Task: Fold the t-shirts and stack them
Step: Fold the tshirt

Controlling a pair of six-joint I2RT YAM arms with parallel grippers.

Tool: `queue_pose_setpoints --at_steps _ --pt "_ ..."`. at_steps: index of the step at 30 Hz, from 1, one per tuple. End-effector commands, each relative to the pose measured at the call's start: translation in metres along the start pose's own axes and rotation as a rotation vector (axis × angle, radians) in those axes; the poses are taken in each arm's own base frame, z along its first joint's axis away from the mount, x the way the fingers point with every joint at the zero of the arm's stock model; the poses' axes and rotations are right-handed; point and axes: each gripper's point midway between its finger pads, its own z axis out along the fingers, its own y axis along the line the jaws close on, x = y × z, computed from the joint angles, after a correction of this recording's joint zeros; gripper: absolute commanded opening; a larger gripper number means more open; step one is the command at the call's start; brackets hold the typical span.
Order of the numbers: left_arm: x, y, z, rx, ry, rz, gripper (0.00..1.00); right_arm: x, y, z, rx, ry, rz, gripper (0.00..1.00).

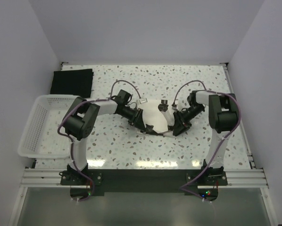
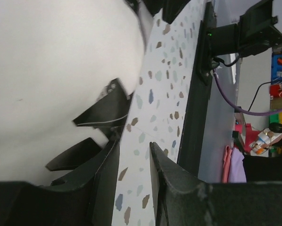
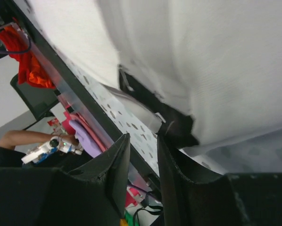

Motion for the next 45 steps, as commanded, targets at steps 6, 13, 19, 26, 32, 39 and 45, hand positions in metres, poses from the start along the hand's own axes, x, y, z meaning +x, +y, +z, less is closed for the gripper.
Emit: queue_pose_setpoints --at_steps 6,13,19,26,32,39,45 --pt "0.036 0.066 -0.003 -0.123 0.024 -0.274 0.36 -0.005 -0.047 0.003 0.189 0.046 0.053 0.33" --pt "0.007 0.041 -0.043 -0.092 -0.039 -0.064 0.43 -0.016 -0.055 -0.018 0.308 0.003 0.013 0.31" --pt "-0.029 0.026 -0.102 -0.197 -0.188 0.002 0.47 -0.055 0.020 -0.052 0.203 -0.211 -0.206 0.33" --pt "-0.078 0.037 -0.171 -0.462 -0.411 -0.062 0.60 -0.089 0.089 -0.058 0.499 -0.396 -0.649 0.45" --pt "-0.074 0.062 -0.186 -0.574 -0.416 -0.160 0.64 -0.112 0.144 -0.007 0.682 -0.394 -0.920 0.47" --pt "-0.062 0.090 -0.180 -0.606 -0.382 -0.256 0.64 -0.107 0.164 0.071 0.707 -0.285 -1.085 0.45" --pt "-0.056 0.098 -0.172 -0.582 -0.372 -0.293 0.64 -0.096 0.158 0.108 0.693 -0.224 -1.123 0.45"
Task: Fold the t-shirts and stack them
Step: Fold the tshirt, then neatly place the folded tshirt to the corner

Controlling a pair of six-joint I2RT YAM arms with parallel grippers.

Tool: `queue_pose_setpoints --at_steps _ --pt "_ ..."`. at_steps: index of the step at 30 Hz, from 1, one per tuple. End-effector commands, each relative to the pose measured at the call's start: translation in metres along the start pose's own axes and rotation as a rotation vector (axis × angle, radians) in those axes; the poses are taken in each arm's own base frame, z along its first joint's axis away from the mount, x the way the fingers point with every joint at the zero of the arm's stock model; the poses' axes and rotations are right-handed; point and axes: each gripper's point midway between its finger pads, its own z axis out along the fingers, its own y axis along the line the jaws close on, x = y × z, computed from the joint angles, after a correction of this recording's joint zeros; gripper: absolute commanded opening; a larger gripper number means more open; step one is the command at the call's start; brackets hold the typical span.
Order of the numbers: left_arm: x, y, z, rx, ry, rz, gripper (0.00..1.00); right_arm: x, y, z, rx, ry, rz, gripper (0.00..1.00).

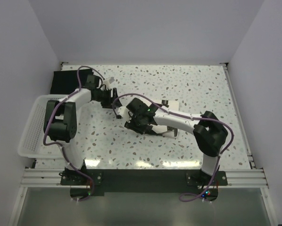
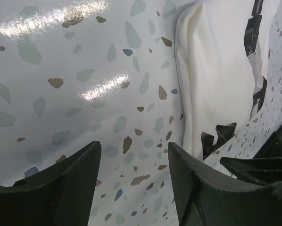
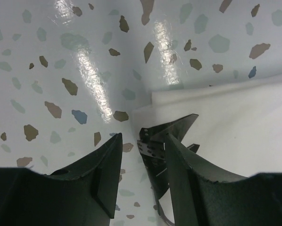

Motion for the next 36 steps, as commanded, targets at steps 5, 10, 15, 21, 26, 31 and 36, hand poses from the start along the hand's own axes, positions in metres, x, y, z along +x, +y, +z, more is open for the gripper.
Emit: queue_pose_setpoints --at_steps 5,10,15,21,26,31,36 --pt "-0.008 -0.001 -0.003 0.006 -0.017 -0.010 0.64 -0.011 0.005 0.024 0.019 -0.029 -0.028 0.45" --pt "-0.006 -0.002 -0.003 0.016 -0.019 -0.010 0.66 0.000 0.004 0.044 0.036 0.011 -0.041 0.45" --pt "-0.002 -0.003 0.000 0.031 -0.016 -0.027 0.70 0.023 0.009 0.060 0.016 0.069 -0.062 0.43" --pt "0.005 -0.009 0.002 0.073 -0.033 -0.047 0.69 0.013 0.000 0.047 0.035 0.031 -0.072 0.00" --pt "0.011 -0.028 0.011 0.203 -0.050 -0.106 0.75 -0.022 -0.010 0.004 -0.005 -0.127 -0.053 0.00" --pt "0.018 -0.049 0.024 0.293 -0.050 -0.150 0.88 -0.028 -0.009 -0.017 -0.053 -0.217 -0.063 0.00" --pt "0.018 -0.070 0.038 0.364 -0.060 -0.225 0.91 -0.027 -0.016 -0.030 -0.066 -0.259 -0.041 0.00"
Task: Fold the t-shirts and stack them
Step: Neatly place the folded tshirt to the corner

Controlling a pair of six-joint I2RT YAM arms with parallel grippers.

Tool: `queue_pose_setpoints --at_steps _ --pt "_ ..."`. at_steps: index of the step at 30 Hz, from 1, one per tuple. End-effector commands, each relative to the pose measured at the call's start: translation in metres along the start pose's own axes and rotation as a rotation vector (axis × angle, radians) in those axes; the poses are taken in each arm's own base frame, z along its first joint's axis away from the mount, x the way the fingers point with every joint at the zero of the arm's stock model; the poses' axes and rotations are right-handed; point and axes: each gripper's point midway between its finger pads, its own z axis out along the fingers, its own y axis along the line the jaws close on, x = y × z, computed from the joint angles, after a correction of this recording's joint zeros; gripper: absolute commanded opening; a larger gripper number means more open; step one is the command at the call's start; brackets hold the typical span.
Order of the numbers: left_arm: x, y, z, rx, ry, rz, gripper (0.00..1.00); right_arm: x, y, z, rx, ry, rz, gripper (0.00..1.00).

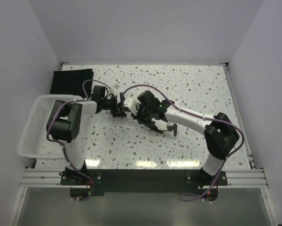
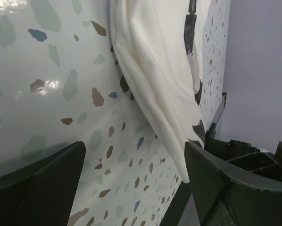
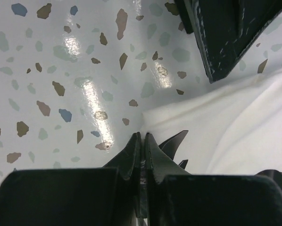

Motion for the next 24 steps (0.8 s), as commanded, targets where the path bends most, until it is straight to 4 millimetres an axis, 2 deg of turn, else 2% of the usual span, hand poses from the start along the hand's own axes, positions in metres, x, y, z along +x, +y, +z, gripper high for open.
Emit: queue_pose_setpoints --at_steps 1,9,13,16,17,24 --pt "-0.011 -0.029 0.014 0.134 -0.054 -0.015 0.91 -0.018 0.004 -0.011 -0.047 -0.092 -0.024 0.00" --pt "0.008 -0.058 0.051 0.237 -0.006 -0.127 0.89 -0.027 0.008 -0.011 -0.091 -0.123 -0.012 0.00" --pt "0.018 -0.059 0.064 0.244 0.025 -0.164 0.86 -0.028 0.009 -0.009 -0.100 -0.123 -0.016 0.00" --pt "0.020 -0.053 0.071 0.227 0.027 -0.206 0.80 -0.028 0.008 -0.007 -0.098 -0.121 -0.007 0.00" --pt "0.018 -0.051 0.073 0.219 0.019 -0.215 0.75 -0.029 0.008 -0.007 -0.096 -0.120 -0.001 0.00" --pt "0.012 -0.053 0.086 0.192 0.008 -0.228 0.59 -0.035 0.002 0.001 -0.073 -0.131 0.031 0.00"
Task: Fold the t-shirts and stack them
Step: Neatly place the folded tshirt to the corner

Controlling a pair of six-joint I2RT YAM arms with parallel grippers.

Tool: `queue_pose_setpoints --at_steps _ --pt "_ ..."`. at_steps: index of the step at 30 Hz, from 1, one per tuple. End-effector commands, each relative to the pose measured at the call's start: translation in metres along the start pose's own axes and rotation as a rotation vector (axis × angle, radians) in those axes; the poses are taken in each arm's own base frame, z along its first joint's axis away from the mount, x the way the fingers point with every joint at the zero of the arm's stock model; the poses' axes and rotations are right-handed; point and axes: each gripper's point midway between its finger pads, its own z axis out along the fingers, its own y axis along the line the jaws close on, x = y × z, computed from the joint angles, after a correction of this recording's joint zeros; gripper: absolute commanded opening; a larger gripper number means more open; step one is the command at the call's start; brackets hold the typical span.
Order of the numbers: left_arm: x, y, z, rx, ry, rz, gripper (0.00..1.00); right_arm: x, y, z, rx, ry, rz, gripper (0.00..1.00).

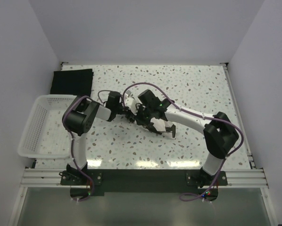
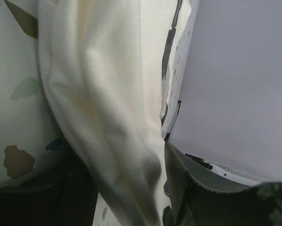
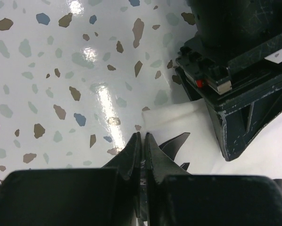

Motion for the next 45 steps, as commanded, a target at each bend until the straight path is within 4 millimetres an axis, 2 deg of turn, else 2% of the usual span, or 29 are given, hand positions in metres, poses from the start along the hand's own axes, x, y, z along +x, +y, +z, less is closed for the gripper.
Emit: queue_pose_setpoints --at_steps 1,7,10,11,12,13,14,15,16,17,18,20,21,22,23,24,26,29,30,31,32,34,35,39,45 --pt "-0.009 -0.015 0.013 0.019 -0.017 0.027 0.56 -0.031 -0.007 0.004 0.009 -0.088 0.004 0.00" --pt "-0.012 -0.018 0.017 0.008 -0.028 0.023 0.45 -0.039 -0.011 0.008 0.014 -0.108 0.020 0.00" --pt "-0.016 -0.017 0.020 -0.015 -0.020 0.032 0.29 -0.042 -0.011 0.006 0.014 -0.119 0.006 0.00" --pt "-0.017 -0.017 0.020 -0.021 -0.014 0.052 0.18 -0.042 -0.011 0.006 0.016 -0.120 0.008 0.00" --pt "-0.023 -0.024 0.021 -0.015 -0.020 0.074 0.11 -0.042 -0.011 0.005 0.016 -0.120 0.011 0.00" --pt "-0.025 -0.024 0.020 -0.035 -0.013 0.074 0.05 -0.044 -0.011 0.002 0.017 -0.123 0.012 0.01" --pt "-0.032 -0.022 0.020 -0.059 -0.020 0.150 0.00 -0.047 -0.011 -0.001 0.019 -0.127 0.013 0.09" --pt "-0.046 -0.040 0.021 -0.059 -0.037 0.222 0.00 -0.046 -0.012 -0.004 0.021 -0.127 0.036 0.26" --pt "-0.047 -0.032 0.017 -0.123 -0.015 0.214 0.00 -0.047 -0.016 -0.012 0.033 -0.137 0.055 0.36" --pt "-0.066 -0.046 0.017 -0.139 -0.045 0.340 0.00 -0.045 -0.019 -0.016 0.038 -0.138 0.072 0.47" --pt "-0.061 -0.030 0.012 -0.223 0.001 0.308 0.00 -0.044 -0.022 -0.021 0.049 -0.139 0.088 0.63" --pt "-0.080 -0.022 0.002 -0.310 -0.011 0.417 0.00 -0.039 -0.034 -0.036 0.085 -0.144 0.108 0.80" --pt "-0.086 -0.024 -0.005 -0.349 -0.001 0.428 0.00 -0.037 -0.039 -0.042 0.105 -0.143 0.113 0.94" --pt "-0.098 -0.018 -0.015 -0.406 -0.019 0.448 0.00 -0.033 -0.050 -0.050 0.130 -0.147 0.126 0.99" --pt "-0.110 -0.025 -0.021 -0.419 -0.024 0.525 0.00 -0.032 -0.054 -0.061 0.147 -0.148 0.132 0.99" --pt "-0.111 -0.020 -0.031 -0.456 -0.007 0.523 0.00 -0.030 -0.059 -0.068 0.163 -0.150 0.132 0.98" --pt "-0.132 -0.017 -0.051 -0.521 -0.015 0.578 0.00 -0.022 -0.071 -0.085 0.204 -0.143 0.144 0.99" --pt "-0.161 -0.010 -0.081 -0.599 -0.036 0.649 0.00 -0.006 -0.081 -0.097 0.249 -0.114 0.161 0.99" --pt "-0.171 -0.014 -0.089 -0.624 -0.040 0.662 0.00 -0.005 -0.084 -0.102 0.262 -0.116 0.154 0.99" --pt "-0.184 -0.012 -0.103 -0.656 -0.060 0.674 0.00 0.001 -0.085 -0.104 0.270 -0.104 0.156 0.99" --pt "-0.199 -0.018 -0.110 -0.668 -0.076 0.726 0.00 0.006 -0.086 -0.104 0.280 -0.089 0.160 0.98" --pt "-0.214 -0.015 -0.131 -0.706 -0.079 0.754 0.01 0.011 -0.085 -0.106 0.284 -0.080 0.166 0.99" --pt "-0.225 -0.022 -0.138 -0.712 -0.104 0.777 0.02 0.013 -0.084 -0.105 0.286 -0.076 0.170 0.98" --pt "-0.250 -0.031 -0.175 -0.739 -0.173 0.839 0.03 0.017 -0.084 -0.106 0.296 -0.070 0.176 0.99" --pt "-0.277 -0.041 -0.208 -0.771 -0.229 0.940 0.00 0.022 -0.084 -0.106 0.301 -0.045 0.168 0.99"
